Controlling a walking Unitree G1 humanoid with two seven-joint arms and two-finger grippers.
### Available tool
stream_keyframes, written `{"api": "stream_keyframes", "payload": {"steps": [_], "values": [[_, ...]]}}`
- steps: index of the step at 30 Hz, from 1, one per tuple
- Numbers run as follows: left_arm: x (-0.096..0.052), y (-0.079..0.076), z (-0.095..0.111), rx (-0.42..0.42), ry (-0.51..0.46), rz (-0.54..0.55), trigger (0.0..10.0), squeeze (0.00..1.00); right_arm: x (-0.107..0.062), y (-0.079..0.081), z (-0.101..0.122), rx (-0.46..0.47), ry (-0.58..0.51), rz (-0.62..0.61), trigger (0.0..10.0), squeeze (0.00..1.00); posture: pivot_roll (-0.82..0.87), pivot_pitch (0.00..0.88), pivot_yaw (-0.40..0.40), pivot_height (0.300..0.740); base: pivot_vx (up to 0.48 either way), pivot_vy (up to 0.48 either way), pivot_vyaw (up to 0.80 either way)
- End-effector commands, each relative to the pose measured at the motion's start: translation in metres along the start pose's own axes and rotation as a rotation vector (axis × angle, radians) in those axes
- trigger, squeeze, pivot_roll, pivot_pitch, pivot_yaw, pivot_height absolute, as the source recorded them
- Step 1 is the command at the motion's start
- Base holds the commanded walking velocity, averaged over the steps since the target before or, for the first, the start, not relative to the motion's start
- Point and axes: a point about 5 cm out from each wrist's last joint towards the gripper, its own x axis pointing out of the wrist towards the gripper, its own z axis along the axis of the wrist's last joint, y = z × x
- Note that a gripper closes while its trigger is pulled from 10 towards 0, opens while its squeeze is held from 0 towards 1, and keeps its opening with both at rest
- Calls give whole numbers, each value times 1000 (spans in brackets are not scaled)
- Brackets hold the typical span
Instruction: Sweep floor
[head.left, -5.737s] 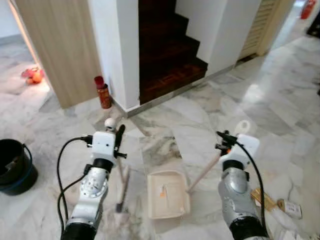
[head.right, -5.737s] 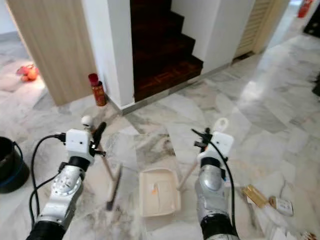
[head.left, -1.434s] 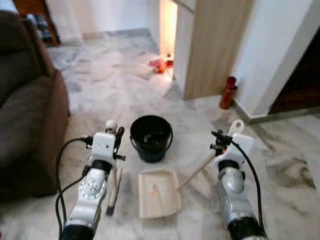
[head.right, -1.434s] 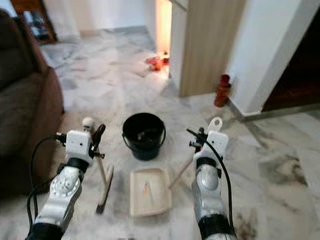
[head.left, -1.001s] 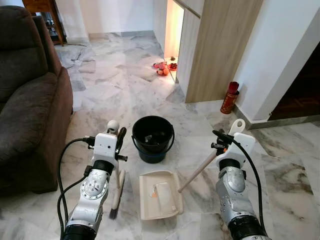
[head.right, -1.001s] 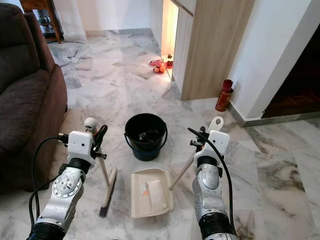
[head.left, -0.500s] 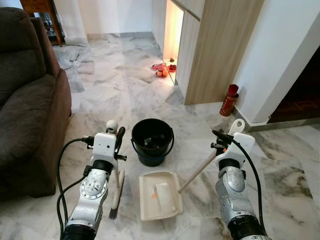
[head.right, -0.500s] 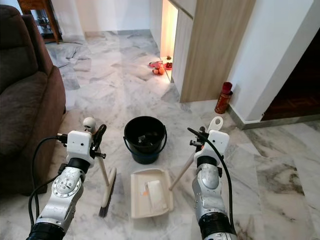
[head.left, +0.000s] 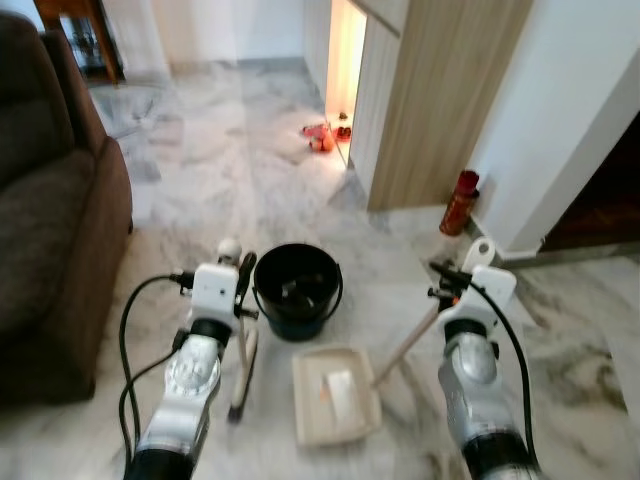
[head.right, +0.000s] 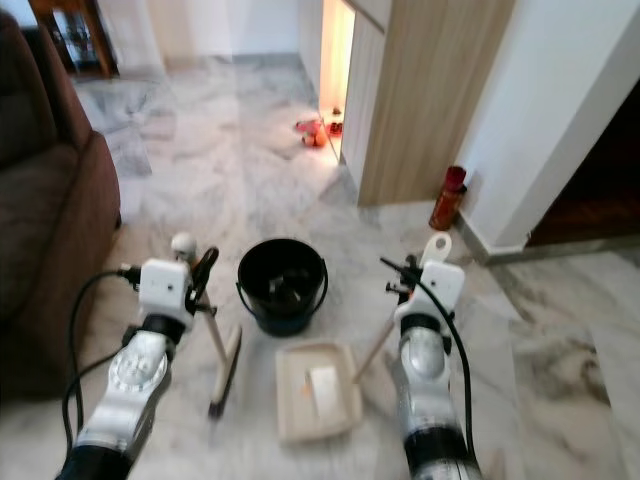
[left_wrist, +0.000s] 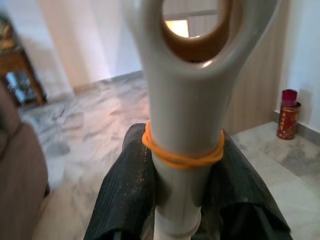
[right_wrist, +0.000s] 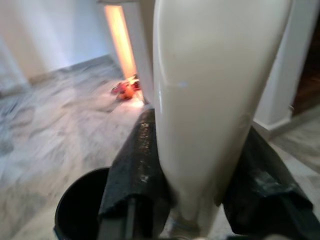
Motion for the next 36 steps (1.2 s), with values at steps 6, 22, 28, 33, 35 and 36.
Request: {"api": "stream_keyframes", "payload": {"steps": [6, 22, 28, 33, 35, 36], "values": [[7, -9, 15, 5, -71, -26, 10000, 0, 3, -10, 8, 30, -33, -29, 10000, 0, 108, 0, -33, 740, 0, 0, 0], [6, -10, 13, 5, -64, -35, 10000, 0, -6, 0, 8, 162, -10, 63, 10000, 0, 100, 0, -24, 740, 0, 0, 0], [4, -10, 12, 8, -58, -37, 10000, 0, -15, 5, 17, 156, -68, 150, 10000, 0, 100, 0, -23, 740, 0, 0, 0], [4, -11, 11, 17, -54, -45, 10000, 0, -20, 4, 25, 143, -112, 171, 10000, 0, 99, 0, -22, 740, 0, 0, 0], [3, -12, 10, 26, -52, -56, 10000, 0, -21, 2, 34, 139, -159, 158, 10000, 0, 94, 0, -18, 740, 0, 0, 0], [3, -13, 10, 26, -52, -57, 10000, 0, -21, 2, 38, 143, -172, 157, 10000, 0, 93, 0, -17, 740, 0, 0, 0]]}}
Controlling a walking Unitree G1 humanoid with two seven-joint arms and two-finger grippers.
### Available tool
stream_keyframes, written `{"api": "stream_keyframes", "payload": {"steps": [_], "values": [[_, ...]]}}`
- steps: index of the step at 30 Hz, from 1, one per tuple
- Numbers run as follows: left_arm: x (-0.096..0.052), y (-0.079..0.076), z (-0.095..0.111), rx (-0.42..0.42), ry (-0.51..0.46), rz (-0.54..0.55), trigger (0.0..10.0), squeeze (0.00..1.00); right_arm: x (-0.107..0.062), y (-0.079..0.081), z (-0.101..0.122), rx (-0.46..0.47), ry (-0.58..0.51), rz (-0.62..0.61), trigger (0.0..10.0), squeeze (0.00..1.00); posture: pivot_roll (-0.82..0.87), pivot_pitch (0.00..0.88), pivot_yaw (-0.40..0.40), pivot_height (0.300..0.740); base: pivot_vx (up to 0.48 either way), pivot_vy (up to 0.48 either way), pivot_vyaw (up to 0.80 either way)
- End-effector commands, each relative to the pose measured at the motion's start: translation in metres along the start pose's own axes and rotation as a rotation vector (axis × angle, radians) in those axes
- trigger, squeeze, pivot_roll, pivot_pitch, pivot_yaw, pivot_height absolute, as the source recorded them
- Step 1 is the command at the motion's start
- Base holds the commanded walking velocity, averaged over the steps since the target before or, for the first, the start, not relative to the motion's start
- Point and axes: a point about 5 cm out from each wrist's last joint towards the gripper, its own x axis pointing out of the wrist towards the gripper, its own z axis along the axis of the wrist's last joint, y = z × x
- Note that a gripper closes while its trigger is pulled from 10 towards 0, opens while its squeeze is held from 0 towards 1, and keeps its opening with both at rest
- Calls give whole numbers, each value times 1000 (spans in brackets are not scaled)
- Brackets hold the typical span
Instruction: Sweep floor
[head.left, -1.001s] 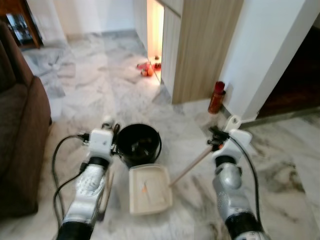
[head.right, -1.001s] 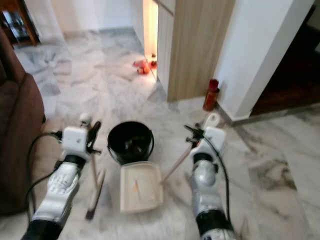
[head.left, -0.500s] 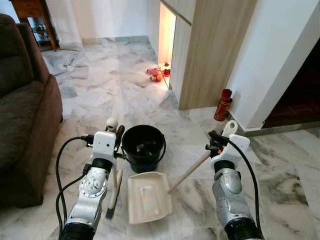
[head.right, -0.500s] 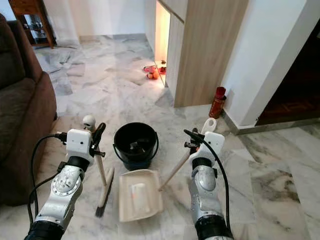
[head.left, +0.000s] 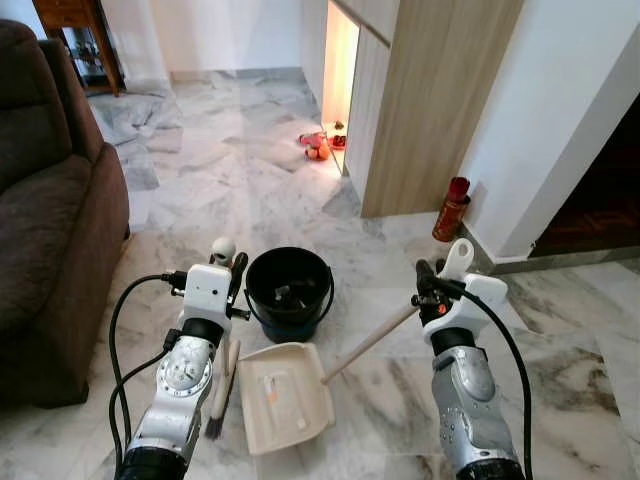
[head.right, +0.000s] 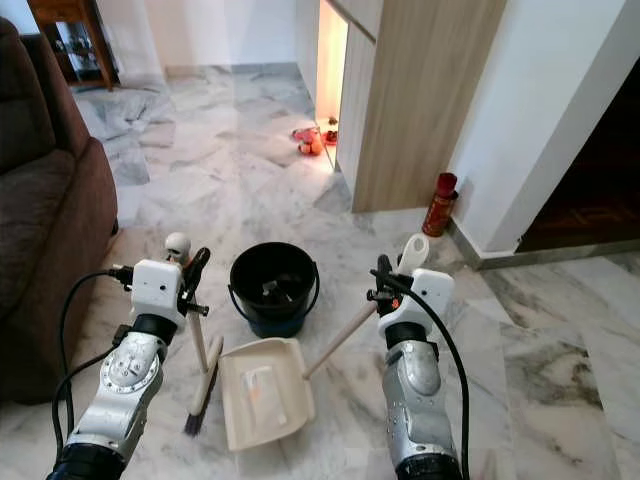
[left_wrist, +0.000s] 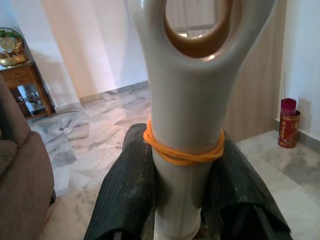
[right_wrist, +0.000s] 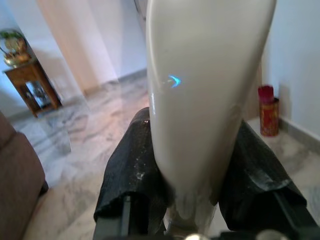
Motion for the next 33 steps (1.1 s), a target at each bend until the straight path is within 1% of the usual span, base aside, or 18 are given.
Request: {"api": "stream_keyframes", "payload": {"steps": [1, 2, 10, 14, 15, 19, 21, 25, 28, 33], "values": [[1, -2, 6, 14, -36, -15, 10000, 0, 4, 5, 27, 25, -128, 14, 10000, 0, 91, 0, -17, 740, 0, 0, 0], [1, -2, 6, 15, -34, -16, 10000, 0, 5, 7, 34, 29, -152, 11, 10000, 0, 91, 0, -16, 740, 0, 0, 0], [0, -1, 5, 24, -34, -9, 10000, 0, 7, 12, 49, 25, -195, 21, 10000, 0, 95, 0, -18, 740, 0, 0, 0], [-9, 8, 3, 73, -46, 54, 10000, 0, 7, 13, 56, 23, -214, 22, 10000, 0, 93, 0, -16, 740, 0, 0, 0], [-10, 10, 3, 78, -48, 68, 10000, 0, 7, 13, 57, 22, -215, 21, 10000, 0, 94, 0, -17, 740, 0, 0, 0], [-15, 27, 4, 89, -59, 172, 10000, 0, 7, 13, 60, 24, -220, 23, 10000, 0, 107, 0, -22, 740, 0, 0, 0], [-16, 32, 4, 102, -60, 193, 10000, 0, 5, 15, 62, 23, -220, 36, 10000, 0, 109, 0, -24, 740, 0, 0, 0], [-16, 32, 4, 105, -61, 202, 10000, 0, 5, 16, 65, 21, -226, 40, 10000, 0, 106, 0, -23, 740, 0, 0, 0], [-16, 32, 4, 109, -66, 216, 10000, 0, 8, 16, 76, 25, -259, 35, 10000, 0, 101, 0, -22, 740, 0, 0, 0], [-20, 32, 1, 117, -59, 235, 10000, 0, 11, 18, 85, 21, -286, 29, 10000, 0, 106, 0, -24, 740, 0, 0, 0]]}}
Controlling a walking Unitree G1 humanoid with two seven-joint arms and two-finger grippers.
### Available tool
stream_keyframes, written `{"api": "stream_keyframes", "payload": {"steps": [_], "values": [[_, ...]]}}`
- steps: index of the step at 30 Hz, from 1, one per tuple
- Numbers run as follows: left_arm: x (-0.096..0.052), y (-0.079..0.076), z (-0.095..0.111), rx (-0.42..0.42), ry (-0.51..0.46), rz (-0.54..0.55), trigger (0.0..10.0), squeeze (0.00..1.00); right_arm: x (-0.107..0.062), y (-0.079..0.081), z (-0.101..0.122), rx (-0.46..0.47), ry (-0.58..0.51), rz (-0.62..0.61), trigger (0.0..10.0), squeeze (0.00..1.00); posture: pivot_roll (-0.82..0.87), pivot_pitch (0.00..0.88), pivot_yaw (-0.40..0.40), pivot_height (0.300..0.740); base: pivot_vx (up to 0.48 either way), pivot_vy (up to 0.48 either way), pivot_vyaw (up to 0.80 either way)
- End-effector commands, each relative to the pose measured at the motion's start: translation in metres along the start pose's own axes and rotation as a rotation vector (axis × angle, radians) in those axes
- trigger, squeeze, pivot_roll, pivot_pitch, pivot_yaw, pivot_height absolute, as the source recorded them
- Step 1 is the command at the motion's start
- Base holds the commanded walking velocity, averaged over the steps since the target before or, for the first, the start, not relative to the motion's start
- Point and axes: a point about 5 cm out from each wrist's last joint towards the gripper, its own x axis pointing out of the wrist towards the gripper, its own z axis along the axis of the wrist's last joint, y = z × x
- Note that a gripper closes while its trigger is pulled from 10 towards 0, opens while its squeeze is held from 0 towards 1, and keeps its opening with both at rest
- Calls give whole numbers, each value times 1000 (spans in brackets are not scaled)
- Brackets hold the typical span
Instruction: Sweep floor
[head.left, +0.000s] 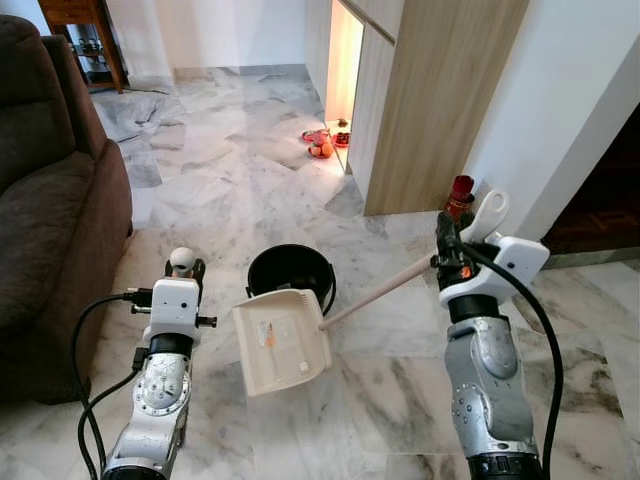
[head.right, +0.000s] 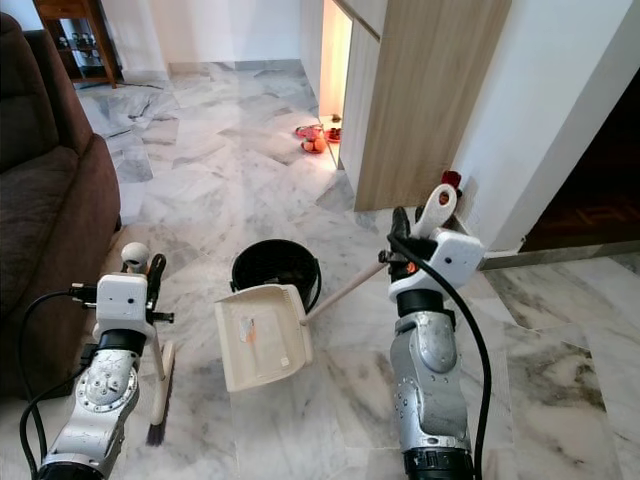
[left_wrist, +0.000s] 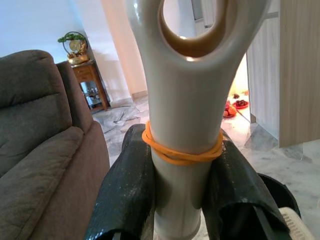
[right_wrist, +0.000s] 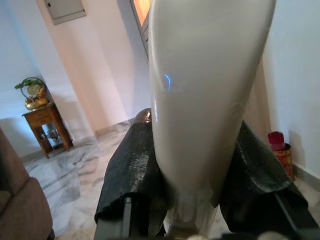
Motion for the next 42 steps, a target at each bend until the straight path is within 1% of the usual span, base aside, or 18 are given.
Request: {"api": "stream_keyframes", "payload": {"steps": [1, 5, 13, 27, 37, 42], "values": [[0, 4, 9, 27, -64, 21, 10000, 0, 10, 5, 24, 15, -108, 3, 10000, 0, 109, 0, -26, 740, 0, 0, 0], [0, 7, 8, 30, -62, 33, 10000, 0, 16, 8, 29, 17, -130, -8, 10000, 0, 115, 0, -26, 740, 0, 0, 0], [0, 7, 8, 34, -55, 34, 10000, 0, 23, 14, 39, 22, -175, -4, 10000, 0, 114, 0, -25, 740, 31, 0, 0], [-1, 13, 6, 31, -48, 67, 10000, 0, 27, 16, 42, 22, -187, -4, 10000, 0, 119, 0, -24, 740, 341, 0, 0], [-2, 13, 7, 30, -50, 74, 10000, 0, 28, 18, 43, 9, -188, 9, 10000, 0, 120, 0, -25, 740, 374, 0, 0], [-2, 14, 7, 31, -53, 78, 10000, 0, 28, 20, 42, 8, -184, 23, 10000, 0, 122, 0, -27, 740, 375, 0, 433]]}}
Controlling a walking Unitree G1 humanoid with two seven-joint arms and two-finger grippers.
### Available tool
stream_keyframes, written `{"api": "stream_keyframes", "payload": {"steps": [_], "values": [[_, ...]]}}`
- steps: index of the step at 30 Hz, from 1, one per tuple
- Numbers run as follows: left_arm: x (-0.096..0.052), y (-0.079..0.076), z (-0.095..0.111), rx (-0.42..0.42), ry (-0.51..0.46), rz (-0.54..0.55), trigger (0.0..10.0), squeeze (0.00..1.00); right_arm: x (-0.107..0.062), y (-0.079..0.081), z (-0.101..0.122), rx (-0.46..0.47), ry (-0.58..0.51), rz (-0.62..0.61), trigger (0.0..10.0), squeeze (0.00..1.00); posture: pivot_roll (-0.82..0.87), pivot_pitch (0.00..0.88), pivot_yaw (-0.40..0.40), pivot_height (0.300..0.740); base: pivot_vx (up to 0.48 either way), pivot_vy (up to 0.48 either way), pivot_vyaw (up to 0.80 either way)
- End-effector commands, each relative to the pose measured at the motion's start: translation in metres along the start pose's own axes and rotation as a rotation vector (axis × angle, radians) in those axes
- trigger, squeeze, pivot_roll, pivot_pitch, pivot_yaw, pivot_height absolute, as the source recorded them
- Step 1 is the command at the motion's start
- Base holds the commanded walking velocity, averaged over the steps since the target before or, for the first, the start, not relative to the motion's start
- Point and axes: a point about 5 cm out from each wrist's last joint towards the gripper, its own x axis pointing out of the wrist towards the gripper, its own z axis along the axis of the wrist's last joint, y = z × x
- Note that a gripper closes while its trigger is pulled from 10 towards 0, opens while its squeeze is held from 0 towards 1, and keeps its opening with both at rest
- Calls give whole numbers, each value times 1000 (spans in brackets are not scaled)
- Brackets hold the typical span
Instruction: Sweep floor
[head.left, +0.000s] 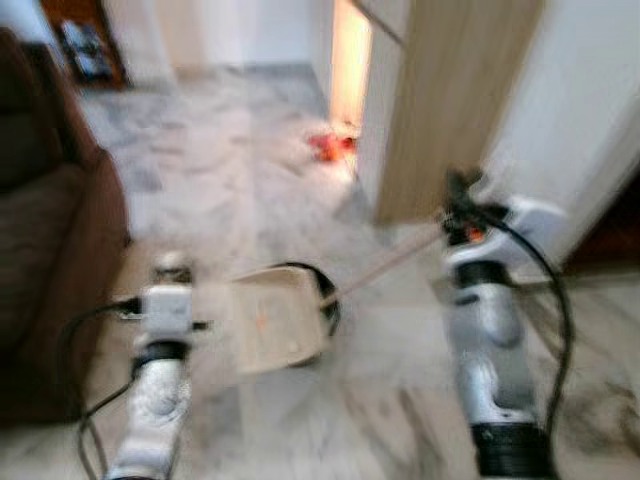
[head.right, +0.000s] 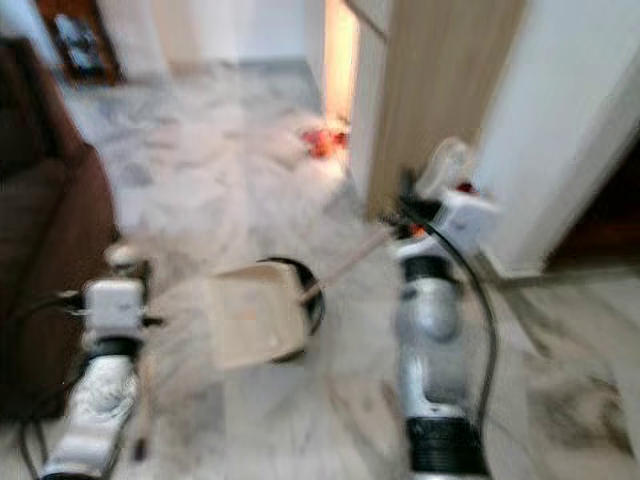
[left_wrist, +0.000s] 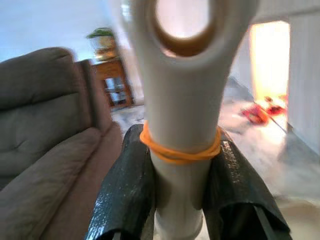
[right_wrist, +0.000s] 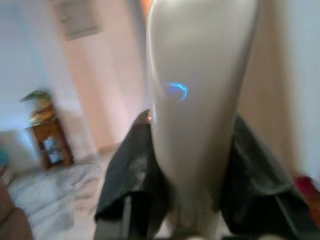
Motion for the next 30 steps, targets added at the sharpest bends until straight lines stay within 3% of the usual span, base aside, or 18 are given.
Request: {"api": "stream_keyframes", "payload": {"steps": [1, 15, 20, 30], "values": [[2, 14, 2, 49, -18, 30, 10000, 0, 4, 21, 13, 72, -70, 59, 10000, 0, 122, 0, -27, 740, 375, 0, 413], [3, 14, 3, 44, -25, 35, 10000, 0, 5, 23, 15, 100, -77, 68, 10000, 0, 123, 0, -31, 740, 373, 0, 0], [5, 15, 5, 38, -36, 48, 10000, 0, 8, 27, 26, 148, -124, 87, 10000, 0, 125, 0, -33, 740, 373, 0, 0], [6, 16, 6, 25, -38, 58, 10000, 0, 11, 29, 36, 159, -162, 97, 10000, 0, 124, 0, -36, 740, 374, 0, 0]]}}
